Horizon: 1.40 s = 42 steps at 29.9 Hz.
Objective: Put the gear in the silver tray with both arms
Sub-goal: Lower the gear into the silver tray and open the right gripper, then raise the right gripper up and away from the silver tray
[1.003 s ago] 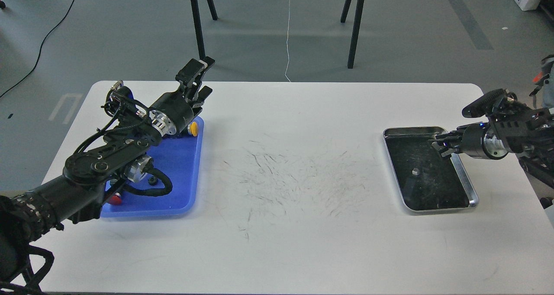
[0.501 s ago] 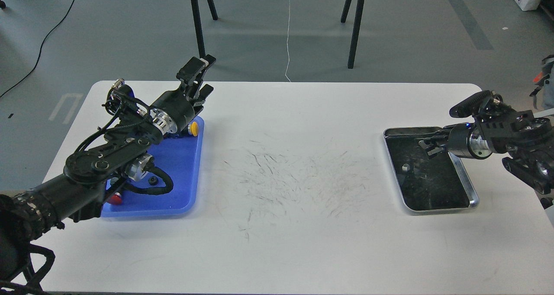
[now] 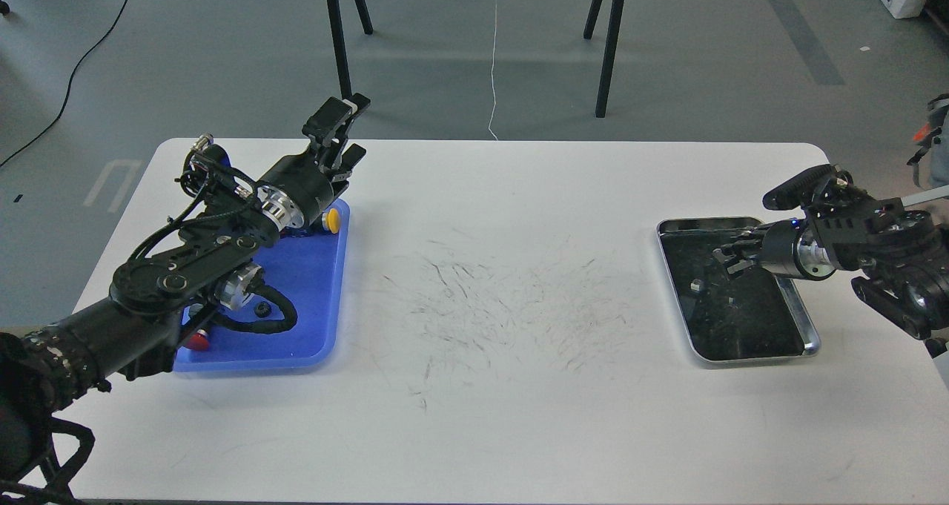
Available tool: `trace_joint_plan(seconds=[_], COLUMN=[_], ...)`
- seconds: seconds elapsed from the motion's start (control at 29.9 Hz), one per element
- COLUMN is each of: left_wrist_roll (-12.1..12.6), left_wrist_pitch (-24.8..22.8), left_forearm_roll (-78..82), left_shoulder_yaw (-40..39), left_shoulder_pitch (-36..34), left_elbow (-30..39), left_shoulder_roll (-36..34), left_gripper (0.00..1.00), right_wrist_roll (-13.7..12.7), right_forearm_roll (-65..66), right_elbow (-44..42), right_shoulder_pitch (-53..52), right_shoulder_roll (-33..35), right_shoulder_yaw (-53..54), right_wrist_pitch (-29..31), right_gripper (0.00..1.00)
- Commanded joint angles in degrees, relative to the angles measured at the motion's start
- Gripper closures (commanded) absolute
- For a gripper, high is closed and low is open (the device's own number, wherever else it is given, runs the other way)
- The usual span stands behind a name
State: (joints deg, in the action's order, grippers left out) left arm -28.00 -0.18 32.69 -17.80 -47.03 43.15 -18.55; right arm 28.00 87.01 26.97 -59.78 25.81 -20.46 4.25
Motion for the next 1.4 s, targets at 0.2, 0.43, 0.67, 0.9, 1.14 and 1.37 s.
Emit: trace_joint_plan(seconds=[0.2,0.43,0.67,0.9,1.14,1.37], left_wrist_roll=[0.0,0.0,0.0,0.0,0.0,0.0], left_wrist_pitch=[0.09,0.0,-0.18,-0.18,-0.18,-0.18], left_forearm_roll=[0.0,-0.09,-0.09,-0.17,-0.17,-0.44], left_shoulder_yaw=[0.13,0.13,0.13,0.13,0.13,0.22], left_shoulder_pitch=[-0.07,-0.07,-0.6,-0.78,-0.78,-0.69], left_elbow=[0.01,0.01,0.01,0.01,0.18,0.18], left_shoulder_roll=[0.53,0.36,0.09,-0.17,-0.7,-0.87], left_gripper=[0.0,0.0,0.0,0.0,0.0,0.0], right_wrist_roll=[0.0,0.0,0.0,0.0,0.0,0.0], right_forearm_roll=[-2.8,-12.54,-33.72,-42.27,-50.16,-62.13], right_elbow=[-1.31,-5.34,-11.33,-11.42,-10.36,-10.63], right_shoulder_pitch=[0.63,0.02,0.98,3.61,3.71,3.44], right_shoulder_roll=[-0.76,-3.04,-6.47,-7.18,-6.48,-6.65], right_shoulder_yaw=[0.78,5.51,16.06,17.65,17.74,24.23], right_wrist_pitch=[-0.82,-1.35,-5.12,-15.57,-11.66,3.83], right_gripper=[0.31,0.2,0.05,0.01,0.01,0.02])
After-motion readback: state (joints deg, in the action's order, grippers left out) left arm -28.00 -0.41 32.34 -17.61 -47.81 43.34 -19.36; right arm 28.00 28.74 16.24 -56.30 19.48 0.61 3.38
